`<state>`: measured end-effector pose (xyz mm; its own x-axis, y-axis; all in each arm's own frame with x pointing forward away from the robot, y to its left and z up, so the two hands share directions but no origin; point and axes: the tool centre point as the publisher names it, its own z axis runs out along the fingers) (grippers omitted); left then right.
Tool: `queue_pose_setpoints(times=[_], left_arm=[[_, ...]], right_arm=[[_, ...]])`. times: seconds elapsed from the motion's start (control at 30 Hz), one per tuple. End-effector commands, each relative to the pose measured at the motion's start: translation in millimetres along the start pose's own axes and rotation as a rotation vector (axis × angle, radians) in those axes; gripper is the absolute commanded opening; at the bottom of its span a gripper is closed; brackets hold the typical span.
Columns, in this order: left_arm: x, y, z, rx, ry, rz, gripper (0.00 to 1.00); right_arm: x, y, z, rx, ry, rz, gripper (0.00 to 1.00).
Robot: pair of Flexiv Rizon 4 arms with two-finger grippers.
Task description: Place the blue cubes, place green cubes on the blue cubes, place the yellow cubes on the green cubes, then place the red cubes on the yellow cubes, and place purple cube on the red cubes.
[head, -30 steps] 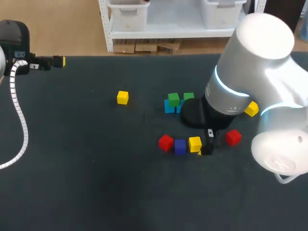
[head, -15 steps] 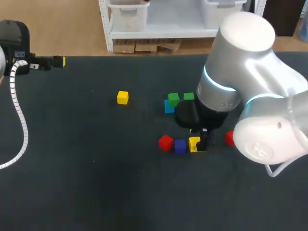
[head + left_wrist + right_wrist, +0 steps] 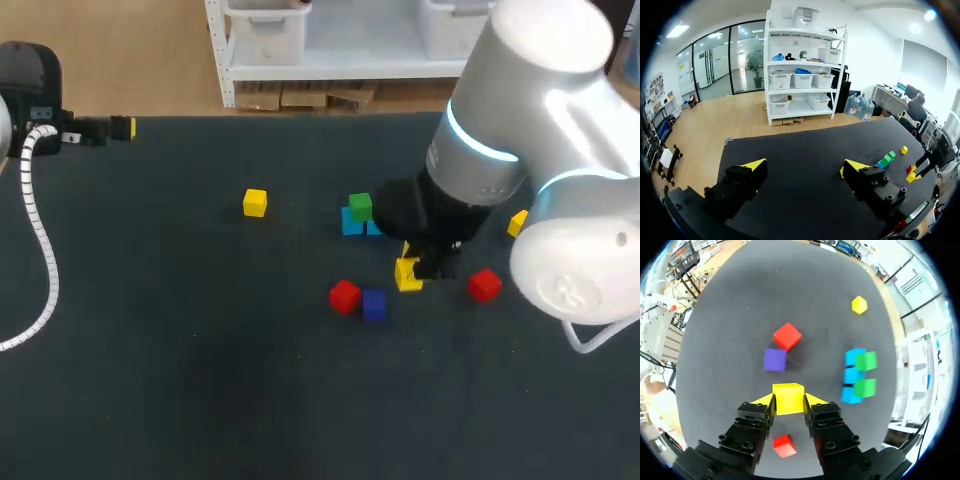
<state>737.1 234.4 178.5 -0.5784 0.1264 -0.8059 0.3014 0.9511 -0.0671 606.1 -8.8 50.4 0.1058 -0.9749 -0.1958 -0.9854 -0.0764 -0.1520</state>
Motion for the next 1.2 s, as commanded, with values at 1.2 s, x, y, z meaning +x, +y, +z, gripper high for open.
queue_pose_setpoints(times=[1.2], left_arm=[[0.0,3.8,-0.3,0.029,-0.001,0.002,1.0]], right_arm=[[-17.4,-131.1,7.4,0.14,0.08,0.072,0.0]])
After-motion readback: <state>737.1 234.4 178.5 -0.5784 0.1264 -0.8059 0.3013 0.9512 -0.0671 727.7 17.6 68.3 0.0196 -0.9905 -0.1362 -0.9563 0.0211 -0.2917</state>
